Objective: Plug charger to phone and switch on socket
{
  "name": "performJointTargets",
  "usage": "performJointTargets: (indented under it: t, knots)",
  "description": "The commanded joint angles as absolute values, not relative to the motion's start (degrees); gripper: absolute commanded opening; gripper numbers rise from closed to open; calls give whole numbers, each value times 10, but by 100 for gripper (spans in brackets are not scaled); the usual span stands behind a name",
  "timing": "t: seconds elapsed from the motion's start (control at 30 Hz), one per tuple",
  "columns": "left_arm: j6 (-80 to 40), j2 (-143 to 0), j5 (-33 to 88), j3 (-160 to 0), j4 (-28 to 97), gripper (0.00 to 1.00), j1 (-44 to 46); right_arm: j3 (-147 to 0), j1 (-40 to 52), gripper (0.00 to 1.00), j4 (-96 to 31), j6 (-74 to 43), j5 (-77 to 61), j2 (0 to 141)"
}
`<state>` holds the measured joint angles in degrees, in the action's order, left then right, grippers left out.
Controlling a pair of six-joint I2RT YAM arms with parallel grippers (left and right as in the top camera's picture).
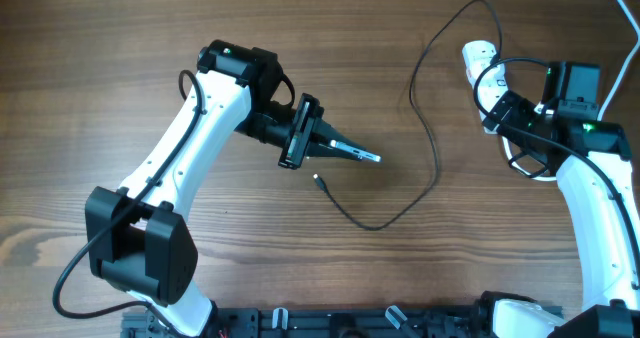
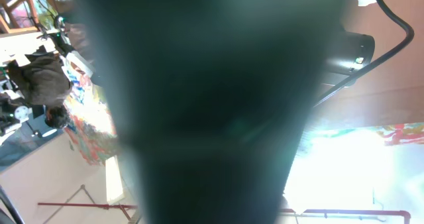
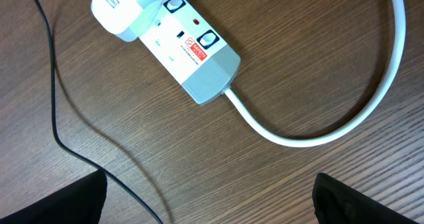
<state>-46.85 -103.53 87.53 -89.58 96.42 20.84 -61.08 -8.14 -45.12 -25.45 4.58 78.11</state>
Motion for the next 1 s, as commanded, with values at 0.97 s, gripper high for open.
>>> performJointTargets:
  t: [0.97]
  knots:
    - [-468, -1017, 190, -898, 743, 10, 207, -618, -82, 100, -450, -255, 56, 777]
